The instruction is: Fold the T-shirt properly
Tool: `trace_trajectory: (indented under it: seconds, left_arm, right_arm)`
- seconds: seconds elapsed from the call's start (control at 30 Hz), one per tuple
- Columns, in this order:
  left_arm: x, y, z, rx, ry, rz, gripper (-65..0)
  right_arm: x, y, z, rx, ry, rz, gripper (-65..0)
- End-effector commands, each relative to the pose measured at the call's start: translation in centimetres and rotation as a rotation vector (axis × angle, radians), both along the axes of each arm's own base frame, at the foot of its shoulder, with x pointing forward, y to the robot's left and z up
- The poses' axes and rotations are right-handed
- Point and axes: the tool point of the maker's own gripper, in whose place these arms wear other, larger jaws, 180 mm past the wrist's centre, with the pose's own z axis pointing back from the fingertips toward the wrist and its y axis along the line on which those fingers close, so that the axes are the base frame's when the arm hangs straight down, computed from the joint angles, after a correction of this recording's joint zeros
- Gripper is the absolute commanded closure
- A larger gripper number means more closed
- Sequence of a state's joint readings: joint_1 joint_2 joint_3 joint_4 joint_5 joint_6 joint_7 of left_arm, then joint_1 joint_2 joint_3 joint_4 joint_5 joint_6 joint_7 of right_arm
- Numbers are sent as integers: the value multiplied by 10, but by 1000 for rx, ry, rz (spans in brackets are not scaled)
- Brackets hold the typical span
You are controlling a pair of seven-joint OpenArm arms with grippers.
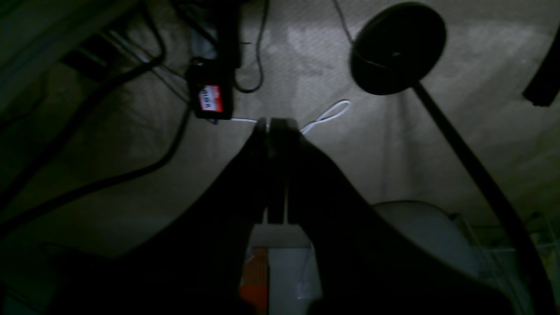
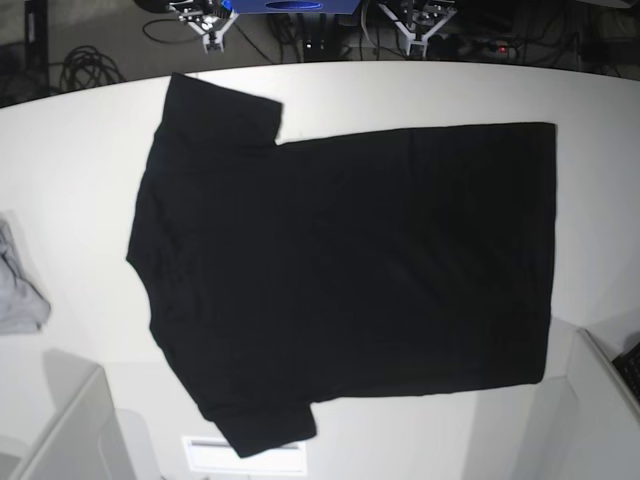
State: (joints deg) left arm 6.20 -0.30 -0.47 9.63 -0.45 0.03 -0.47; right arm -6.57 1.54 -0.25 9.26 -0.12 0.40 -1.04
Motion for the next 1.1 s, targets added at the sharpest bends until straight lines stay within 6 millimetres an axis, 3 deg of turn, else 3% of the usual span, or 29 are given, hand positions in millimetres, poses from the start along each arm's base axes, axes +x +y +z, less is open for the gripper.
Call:
trace_trajectory:
  seconds: [0.0, 0.73, 0.87, 0.97, 1.07]
  left_arm:
    - [-3, 0, 0, 4, 6, 1, 0]
    - [-8, 1, 0, 5, 14, -11, 0]
    - [-19, 2, 2, 6, 19, -27, 0]
    - [-29, 2, 5, 5, 7, -31, 0]
    - [-39, 20, 13, 31, -23, -45, 0]
  right_arm:
    - [-3, -2, 0, -9, 3, 3, 0]
    - [-2, -3, 0, -11, 0, 3, 0]
    - [-12, -4, 1, -12, 11, 3, 0]
    - [-20, -17, 3, -31, 10, -4, 0]
    - [-29, -23, 7, -38, -7, -1, 0]
